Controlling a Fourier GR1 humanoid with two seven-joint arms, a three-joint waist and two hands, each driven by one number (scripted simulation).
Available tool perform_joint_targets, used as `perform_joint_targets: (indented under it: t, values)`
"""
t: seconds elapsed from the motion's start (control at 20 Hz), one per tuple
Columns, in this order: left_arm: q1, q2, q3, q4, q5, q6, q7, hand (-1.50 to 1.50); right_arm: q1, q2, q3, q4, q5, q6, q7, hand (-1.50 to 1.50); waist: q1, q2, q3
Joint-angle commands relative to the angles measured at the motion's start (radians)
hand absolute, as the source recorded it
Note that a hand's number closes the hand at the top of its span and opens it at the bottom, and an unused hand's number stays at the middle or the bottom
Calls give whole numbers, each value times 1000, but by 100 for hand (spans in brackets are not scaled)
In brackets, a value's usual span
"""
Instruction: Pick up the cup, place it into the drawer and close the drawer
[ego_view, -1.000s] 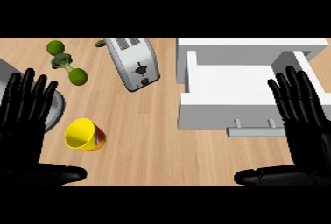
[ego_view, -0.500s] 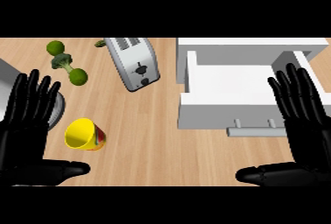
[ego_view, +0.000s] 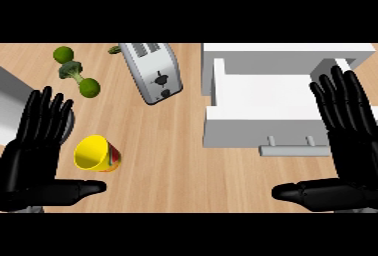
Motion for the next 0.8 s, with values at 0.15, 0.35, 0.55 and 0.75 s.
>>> perform_joint_targets:
  t: [0.15,0.35,0.55,0.75]
  values:
    - [32,12,47,119,-10,-33,-79,-150,57,20,28,-34,19,3,-18,-150,-2,0,0]
    - [71,22,64,157,-13,-61,-108,-150,84,-7,-28,-72,-43,31,4,-150,-3,0,0]
    - [57,22,94,244,-30,-44,-149,-150,-70,1,-7,-27,3,-27,83,-150,0,0,0]
    - [12,-7,60,359,-99,-17,-215,-150,-21,0,-22,61,-11,33,-55,-150,-1,1,0]
